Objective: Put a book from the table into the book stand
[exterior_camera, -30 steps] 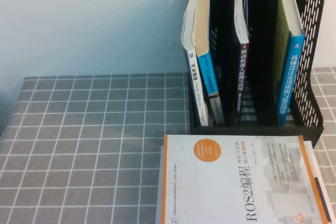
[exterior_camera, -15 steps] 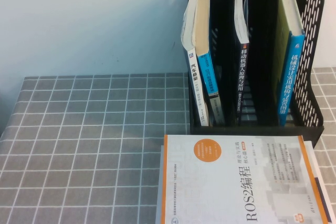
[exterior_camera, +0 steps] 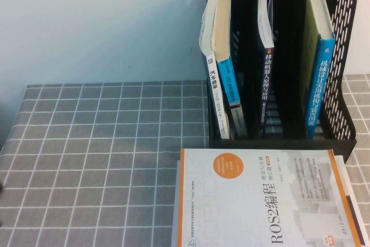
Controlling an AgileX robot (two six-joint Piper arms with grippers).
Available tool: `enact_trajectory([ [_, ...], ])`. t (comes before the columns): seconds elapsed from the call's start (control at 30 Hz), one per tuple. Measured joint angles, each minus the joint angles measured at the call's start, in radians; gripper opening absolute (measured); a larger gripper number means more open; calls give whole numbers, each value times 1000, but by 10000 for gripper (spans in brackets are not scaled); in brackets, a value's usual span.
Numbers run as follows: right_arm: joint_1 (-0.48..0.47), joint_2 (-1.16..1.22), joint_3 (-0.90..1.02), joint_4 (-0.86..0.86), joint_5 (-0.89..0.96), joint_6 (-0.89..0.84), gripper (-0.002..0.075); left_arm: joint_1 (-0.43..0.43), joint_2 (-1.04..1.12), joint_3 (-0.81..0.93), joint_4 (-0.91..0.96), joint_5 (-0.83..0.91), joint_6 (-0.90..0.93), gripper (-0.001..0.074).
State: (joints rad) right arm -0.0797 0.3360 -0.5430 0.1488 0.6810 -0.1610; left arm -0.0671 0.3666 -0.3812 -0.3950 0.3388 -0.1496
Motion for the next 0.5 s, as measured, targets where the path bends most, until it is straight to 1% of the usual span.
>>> enact_trajectory([
  [0.1,0,171,-67,110,129,-132,-3,0,114,20,-213,-20,3,-3],
  [0.17,0,277,-83,187,162,-217,-3,0,196,27,-332,-18,47,-3],
  [0.3,0,471,-92,299,140,-339,-3,0,370,17,-515,38,249,-3],
  [0.37,0,558,-92,306,115,-368,-3,0,449,3,-614,85,371,-3],
  [0.5,0,705,-92,309,54,-400,-3,0,604,-17,-884,173,624,-3],
])
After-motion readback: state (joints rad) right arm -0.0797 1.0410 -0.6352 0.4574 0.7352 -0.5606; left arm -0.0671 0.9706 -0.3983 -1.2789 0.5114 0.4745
